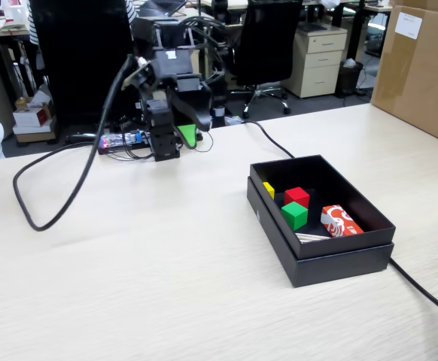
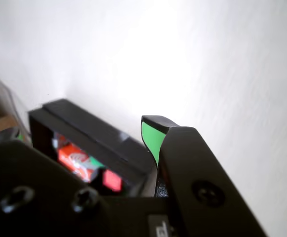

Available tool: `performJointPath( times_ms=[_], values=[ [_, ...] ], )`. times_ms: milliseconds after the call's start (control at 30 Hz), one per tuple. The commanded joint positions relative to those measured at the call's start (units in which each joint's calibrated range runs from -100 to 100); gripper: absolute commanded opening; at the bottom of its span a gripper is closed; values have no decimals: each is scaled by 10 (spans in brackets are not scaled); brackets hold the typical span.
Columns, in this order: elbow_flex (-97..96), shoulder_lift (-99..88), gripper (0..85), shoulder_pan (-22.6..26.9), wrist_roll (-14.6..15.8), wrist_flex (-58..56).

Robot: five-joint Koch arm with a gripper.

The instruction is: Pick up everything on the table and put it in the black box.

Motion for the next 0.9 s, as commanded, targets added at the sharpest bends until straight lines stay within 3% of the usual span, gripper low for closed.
performJointPath(
  times_ms=[0,200,467,867],
  values=[
    [-126,-125,492,-14,-20,107],
    [-322,-227,496,-17,-21,173],
    [-568,-245,479,-22,-47,405],
    [-691,-244,481,-19,-43,490]
  ],
)
